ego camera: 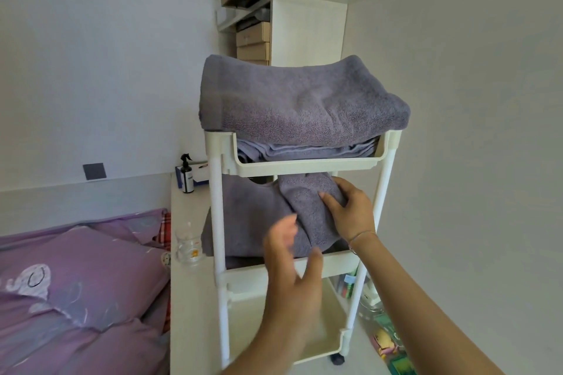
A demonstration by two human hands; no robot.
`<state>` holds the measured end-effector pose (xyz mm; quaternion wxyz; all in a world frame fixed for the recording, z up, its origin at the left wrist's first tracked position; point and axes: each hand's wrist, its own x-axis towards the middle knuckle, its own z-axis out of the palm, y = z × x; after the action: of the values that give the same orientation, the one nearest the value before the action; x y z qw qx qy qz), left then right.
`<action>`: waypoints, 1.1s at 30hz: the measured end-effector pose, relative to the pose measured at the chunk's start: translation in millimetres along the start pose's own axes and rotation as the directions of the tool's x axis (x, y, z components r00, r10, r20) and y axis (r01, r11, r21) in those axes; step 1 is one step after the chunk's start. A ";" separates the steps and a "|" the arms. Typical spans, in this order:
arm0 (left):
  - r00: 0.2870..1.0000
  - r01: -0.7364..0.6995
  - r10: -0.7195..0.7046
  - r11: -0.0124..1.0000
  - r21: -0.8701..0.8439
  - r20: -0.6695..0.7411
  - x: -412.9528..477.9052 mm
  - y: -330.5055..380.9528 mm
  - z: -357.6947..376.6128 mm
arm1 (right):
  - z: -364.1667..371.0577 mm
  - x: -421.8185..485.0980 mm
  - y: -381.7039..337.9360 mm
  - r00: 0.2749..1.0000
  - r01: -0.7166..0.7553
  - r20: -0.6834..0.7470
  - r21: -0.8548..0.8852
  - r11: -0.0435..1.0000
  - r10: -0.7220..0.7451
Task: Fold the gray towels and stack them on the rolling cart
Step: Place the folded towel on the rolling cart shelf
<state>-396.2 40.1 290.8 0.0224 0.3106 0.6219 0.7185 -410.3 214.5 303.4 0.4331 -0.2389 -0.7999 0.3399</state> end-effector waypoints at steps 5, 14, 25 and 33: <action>0.981 -0.196 0.095 0.468 0.861 0.172 91.2 -39.1 -7.9 | -10.3 4.4 -3.4 0.998 0.049 0.046 -0.176 0.983 -0.042; 0.931 -0.023 -0.360 0.118 0.993 0.064 95.9 -56.0 -11.1 | 17.8 6.7 13.9 0.956 -0.177 0.087 -0.592 0.786 0.281; 0.961 -0.094 -0.253 0.076 0.993 0.110 98.3 -71.0 -9.3 | 27.8 15.1 1.9 0.843 0.536 0.383 -0.552 0.638 -0.377; 0.962 -0.085 -0.243 0.156 0.984 0.122 95.5 -73.1 -12.0 | 11.1 -16.1 33.0 0.894 0.297 0.438 -0.735 0.610 0.092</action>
<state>-504.9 86.0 264.0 -0.0676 0.3057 0.9449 0.0954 -408.6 221.5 265.6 0.1140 -0.2744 -0.9544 -0.0272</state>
